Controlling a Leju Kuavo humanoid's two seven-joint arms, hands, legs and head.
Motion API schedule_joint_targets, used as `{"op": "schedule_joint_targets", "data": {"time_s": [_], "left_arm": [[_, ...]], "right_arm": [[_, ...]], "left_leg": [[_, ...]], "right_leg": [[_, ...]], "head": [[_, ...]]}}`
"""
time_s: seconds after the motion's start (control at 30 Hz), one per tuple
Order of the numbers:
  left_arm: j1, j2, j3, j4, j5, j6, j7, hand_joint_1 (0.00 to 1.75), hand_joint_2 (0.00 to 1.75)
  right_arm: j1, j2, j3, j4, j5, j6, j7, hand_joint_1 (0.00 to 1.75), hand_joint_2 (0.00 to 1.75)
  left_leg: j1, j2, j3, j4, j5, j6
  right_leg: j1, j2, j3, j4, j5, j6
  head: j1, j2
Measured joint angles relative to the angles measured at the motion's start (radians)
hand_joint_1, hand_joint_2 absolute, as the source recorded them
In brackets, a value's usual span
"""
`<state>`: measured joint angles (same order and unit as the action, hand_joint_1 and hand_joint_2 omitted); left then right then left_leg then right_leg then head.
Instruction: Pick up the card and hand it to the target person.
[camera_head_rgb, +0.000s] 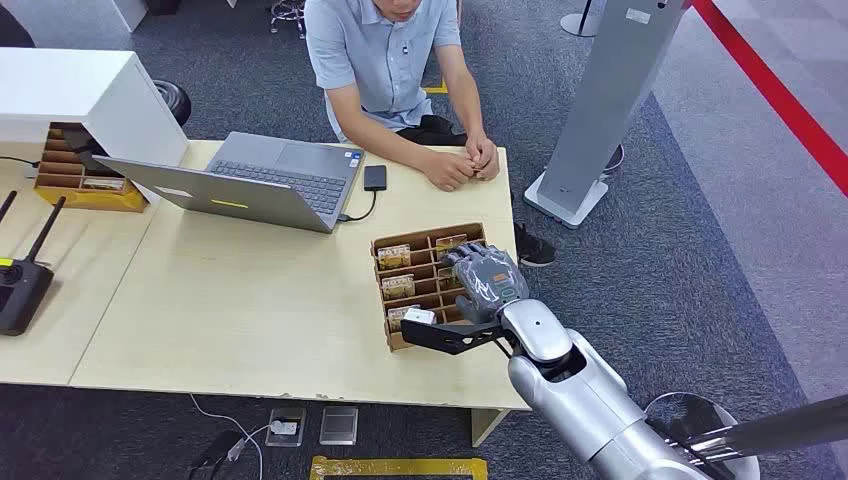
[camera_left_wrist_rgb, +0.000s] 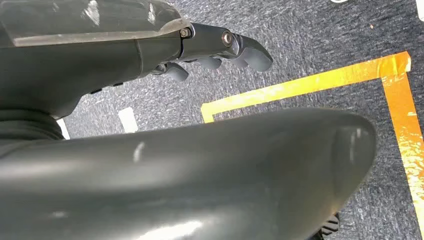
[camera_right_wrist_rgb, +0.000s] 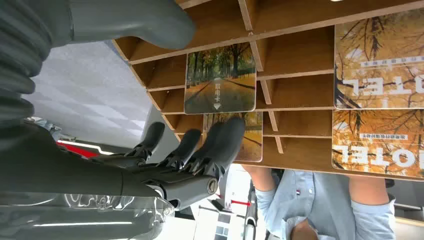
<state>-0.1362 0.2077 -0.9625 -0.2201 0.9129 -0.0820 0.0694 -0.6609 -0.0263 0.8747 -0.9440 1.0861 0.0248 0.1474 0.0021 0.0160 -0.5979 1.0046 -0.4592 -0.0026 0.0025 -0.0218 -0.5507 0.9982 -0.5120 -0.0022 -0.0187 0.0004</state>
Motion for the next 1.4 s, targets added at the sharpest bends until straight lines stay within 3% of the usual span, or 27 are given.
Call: {"op": "schedule_joint_targets", "data": {"time_s": [0.27,0.63,0.73,0.87,1.4], "left_arm": [[0.0,0.0,0.0,0.0,-0.001,0.0,0.0,0.0,0.0],[0.0,0.0,0.0,0.0,-0.001,0.0,0.0,0.0,0.0],[0.0,0.0,0.0,0.0,-0.001,0.0,0.0,0.0,0.0],[0.001,0.0,0.0,0.0,-0.001,0.0,0.0,0.0,0.0],[0.001,0.0,0.0,0.0,-0.001,0.0,0.0,0.0,0.0]], "right_arm": [[0.0,0.0,0.0,0.009,0.0,0.0,0.007,0.67,1.75],[-0.004,0.001,0.0,0.012,-0.001,0.0,0.015,0.75,1.75],[-0.004,0.001,0.001,0.012,-0.001,0.0,0.015,0.85,1.75],[-0.004,0.003,0.001,0.012,-0.002,0.0,0.017,1.24,1.75],[-0.006,0.006,0.001,0.014,-0.004,0.0,0.023,1.39,1.75]], "left_leg": [[0.0,0.0,0.0,0.0,0.0,0.0],[0.0,0.0,0.0,0.0,0.0,0.0],[0.0,0.0,0.0,0.0,0.0,0.0],[0.0,0.0,0.0,0.0,0.0,0.0],[0.0,0.0,0.0,0.0,0.0,0.0]], "right_leg": [[0.0,0.0,0.0,0.0,0.0,0.0],[0.0,0.0,0.0,0.0,0.0,0.0],[0.0,0.0,0.0,0.0,0.0,0.0],[0.0,0.0,0.0,0.0,0.0,0.0],[0.0,0.0,0.0,0.0,0.0,0.0]], "head": [[0.0,0.0],[0.0,0.0],[0.0,0.0],[0.0,0.0],[0.0,0.0]]}}
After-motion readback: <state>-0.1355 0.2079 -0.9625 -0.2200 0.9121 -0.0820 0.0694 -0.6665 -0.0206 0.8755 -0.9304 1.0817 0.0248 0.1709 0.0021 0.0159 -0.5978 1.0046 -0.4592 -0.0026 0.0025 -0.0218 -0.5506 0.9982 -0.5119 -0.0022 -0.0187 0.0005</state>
